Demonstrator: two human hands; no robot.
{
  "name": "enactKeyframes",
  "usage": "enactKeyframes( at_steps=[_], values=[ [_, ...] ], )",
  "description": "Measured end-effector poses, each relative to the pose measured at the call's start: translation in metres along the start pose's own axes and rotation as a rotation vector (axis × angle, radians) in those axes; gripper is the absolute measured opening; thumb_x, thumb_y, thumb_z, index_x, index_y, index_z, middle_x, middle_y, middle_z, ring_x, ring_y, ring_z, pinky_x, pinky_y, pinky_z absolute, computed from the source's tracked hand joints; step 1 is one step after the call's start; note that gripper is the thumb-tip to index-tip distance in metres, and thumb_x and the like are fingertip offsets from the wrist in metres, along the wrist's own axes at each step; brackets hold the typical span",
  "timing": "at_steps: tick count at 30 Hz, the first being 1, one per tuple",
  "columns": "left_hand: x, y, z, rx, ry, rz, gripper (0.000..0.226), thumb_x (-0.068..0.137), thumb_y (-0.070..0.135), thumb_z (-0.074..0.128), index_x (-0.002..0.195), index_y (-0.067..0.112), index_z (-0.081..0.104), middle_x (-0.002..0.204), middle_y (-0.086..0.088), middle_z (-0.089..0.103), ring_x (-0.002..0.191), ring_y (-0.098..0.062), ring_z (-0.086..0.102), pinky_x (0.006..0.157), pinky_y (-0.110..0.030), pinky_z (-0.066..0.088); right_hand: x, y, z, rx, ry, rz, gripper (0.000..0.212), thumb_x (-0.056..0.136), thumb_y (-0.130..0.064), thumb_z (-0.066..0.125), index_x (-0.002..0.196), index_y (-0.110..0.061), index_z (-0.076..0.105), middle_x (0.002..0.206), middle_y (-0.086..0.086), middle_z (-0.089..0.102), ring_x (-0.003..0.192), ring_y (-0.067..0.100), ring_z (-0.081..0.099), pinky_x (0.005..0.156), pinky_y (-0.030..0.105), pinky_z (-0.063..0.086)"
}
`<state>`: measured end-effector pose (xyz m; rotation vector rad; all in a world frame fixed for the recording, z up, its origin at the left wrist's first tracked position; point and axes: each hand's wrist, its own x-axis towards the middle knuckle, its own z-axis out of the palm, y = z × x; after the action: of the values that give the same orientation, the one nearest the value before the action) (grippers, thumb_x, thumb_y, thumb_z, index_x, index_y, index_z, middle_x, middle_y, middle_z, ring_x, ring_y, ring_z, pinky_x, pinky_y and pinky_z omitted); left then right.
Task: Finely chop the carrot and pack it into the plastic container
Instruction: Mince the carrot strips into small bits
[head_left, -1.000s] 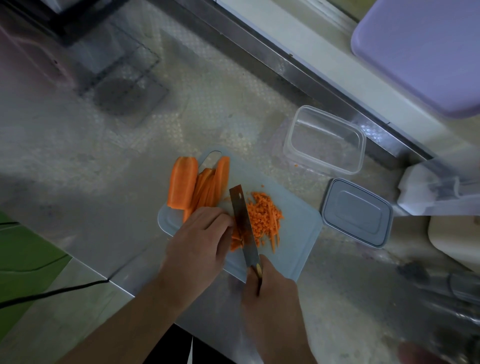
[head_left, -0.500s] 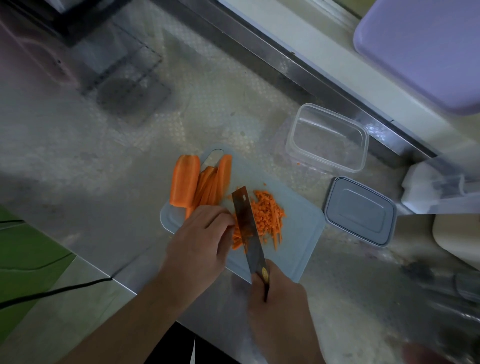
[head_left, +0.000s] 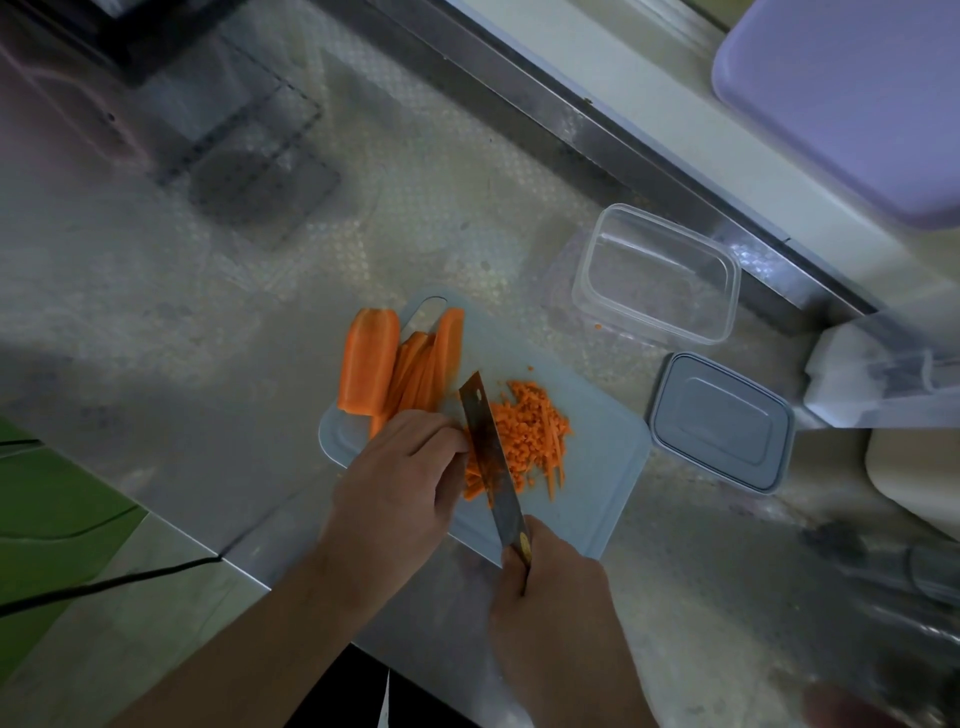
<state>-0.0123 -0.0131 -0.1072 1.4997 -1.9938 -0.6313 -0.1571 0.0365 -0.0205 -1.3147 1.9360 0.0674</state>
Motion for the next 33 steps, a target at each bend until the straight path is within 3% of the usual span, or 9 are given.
enactKeyframes(
  at_steps=[3, 9, 17, 21, 26, 33],
  values=[
    [0.0, 0.001, -0.001, -0.001, 0.0, 0.001, 0.004, 0.091, 0.007, 0.076, 0.094, 0.01, 0.075, 0.099, 0.002, 0.068, 0.096, -0.017, 0.063, 0.087, -0.023, 0.048, 0.002, -0.001, 0.004, -0.019, -0.011, 0.015, 0.019, 0.105, -0.027, 0.042, 0.086, -0.03, 0.047, 0.074, -0.007, 0.057, 0.066, 0.009, 0.058, 0.055, 0.022, 0.043],
    [-0.002, 0.001, -0.001, 0.011, -0.012, 0.001, 0.002, 0.094, 0.011, 0.074, 0.096, 0.012, 0.074, 0.101, 0.004, 0.067, 0.098, -0.017, 0.063, 0.087, -0.025, 0.049, 0.003, 0.005, 0.015, 0.072, 0.042, 0.007, 0.014, 0.104, -0.03, 0.042, 0.095, -0.032, 0.052, 0.075, -0.007, 0.061, 0.07, 0.01, 0.062, 0.066, 0.029, 0.054],
    [-0.003, 0.004, -0.001, 0.024, 0.009, -0.015, 0.003, 0.093, 0.011, 0.074, 0.096, 0.011, 0.073, 0.101, 0.002, 0.066, 0.098, -0.016, 0.061, 0.088, -0.02, 0.045, 0.001, 0.012, 0.005, 0.162, 0.076, -0.024, 0.017, 0.103, -0.027, 0.05, 0.089, -0.036, 0.051, 0.064, -0.003, 0.059, 0.085, -0.003, 0.059, 0.064, 0.023, 0.047],
    [-0.004, 0.003, -0.001, 0.019, 0.037, -0.015, 0.004, 0.093, 0.012, 0.072, 0.097, 0.01, 0.073, 0.102, 0.001, 0.067, 0.099, -0.016, 0.059, 0.089, -0.017, 0.042, -0.004, 0.011, 0.003, 0.15, 0.056, -0.023, 0.011, 0.102, -0.027, 0.05, 0.095, -0.032, 0.057, 0.068, -0.002, 0.062, 0.088, -0.002, 0.058, 0.07, 0.028, 0.048],
    [-0.004, 0.002, -0.001, 0.028, 0.024, -0.017, 0.004, 0.093, 0.012, 0.073, 0.097, 0.011, 0.073, 0.103, 0.002, 0.067, 0.099, -0.017, 0.061, 0.087, -0.023, 0.046, -0.005, 0.008, 0.003, 0.122, 0.043, -0.018, 0.013, 0.104, -0.028, 0.049, 0.095, -0.038, 0.05, 0.07, -0.009, 0.06, 0.064, 0.004, 0.06, 0.063, 0.021, 0.048],
    [-0.004, 0.0, -0.001, 0.029, 0.004, -0.006, 0.006, 0.096, 0.015, 0.069, 0.098, 0.012, 0.073, 0.103, 0.002, 0.067, 0.1, -0.017, 0.062, 0.089, -0.022, 0.047, -0.003, 0.005, 0.004, 0.09, 0.022, -0.01, 0.01, 0.105, -0.03, 0.046, 0.102, -0.034, 0.055, 0.075, -0.01, 0.061, 0.066, 0.005, 0.058, 0.066, 0.019, 0.048]
  ],
)
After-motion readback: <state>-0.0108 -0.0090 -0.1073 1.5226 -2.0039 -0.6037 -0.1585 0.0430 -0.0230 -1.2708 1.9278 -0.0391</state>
